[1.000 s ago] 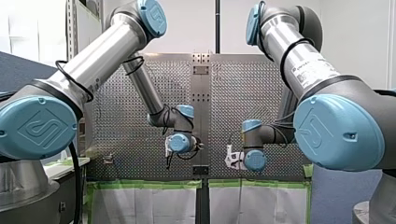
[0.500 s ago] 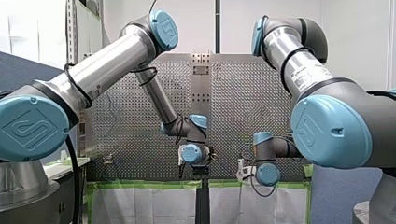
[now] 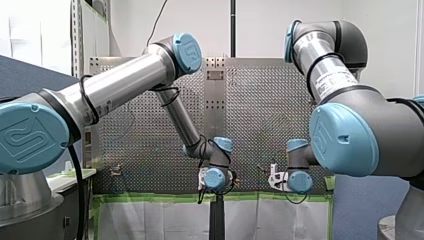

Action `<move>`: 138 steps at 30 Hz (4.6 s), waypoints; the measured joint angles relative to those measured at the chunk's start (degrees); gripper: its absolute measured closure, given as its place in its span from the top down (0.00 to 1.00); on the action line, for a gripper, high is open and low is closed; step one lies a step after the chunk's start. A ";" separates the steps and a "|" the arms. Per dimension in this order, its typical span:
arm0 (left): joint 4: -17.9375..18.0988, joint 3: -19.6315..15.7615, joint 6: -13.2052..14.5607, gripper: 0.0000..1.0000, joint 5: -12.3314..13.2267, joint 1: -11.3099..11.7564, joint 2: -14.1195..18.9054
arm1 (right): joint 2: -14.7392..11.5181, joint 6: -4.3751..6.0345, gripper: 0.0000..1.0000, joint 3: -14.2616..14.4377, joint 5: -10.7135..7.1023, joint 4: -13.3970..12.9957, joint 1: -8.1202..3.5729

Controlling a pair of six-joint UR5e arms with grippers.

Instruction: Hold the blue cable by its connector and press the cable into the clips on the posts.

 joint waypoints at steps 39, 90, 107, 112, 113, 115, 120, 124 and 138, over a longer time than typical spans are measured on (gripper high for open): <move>-1.51 9.09 -2.48 0.00 -3.76 -1.28 -4.37 | 0.06 0.50 0.00 -7.50 -19.19 5.93 -12.81; -6.07 22.13 -4.76 0.00 0.85 0.82 -8.47 | 0.85 2.76 0.00 -11.98 -15.60 8.15 -14.34; -9.29 27.89 -5.59 0.00 2.50 2.23 -10.60 | 1.12 2.76 0.00 -13.44 -15.32 8.67 -13.98; -10.15 29.13 -5.67 0.00 2.85 2.75 -11.35 | 1.18 2.76 0.00 -13.68 -15.32 8.77 -14.01; -10.44 29.40 -5.65 0.00 2.89 2.83 -11.55 | 1.18 2.77 0.00 -13.74 -15.32 8.79 -14.05; -10.94 29.89 -5.58 0.00 2.97 2.98 -11.86 | 1.19 2.90 0.00 -14.05 -15.31 8.86 -14.11; -11.28 30.67 -5.52 0.00 3.04 3.40 -12.07 | 1.27 3.08 0.00 -15.36 -15.27 9.35 -14.24; -11.37 31.38 -5.56 0.00 3.05 3.49 -12.07 | 1.30 3.10 0.00 -16.22 -15.26 9.65 -14.32; -12.58 34.46 -7.92 0.00 3.37 3.77 -14.48 | 5.22 2.93 0.00 -21.22 -15.32 12.82 -13.78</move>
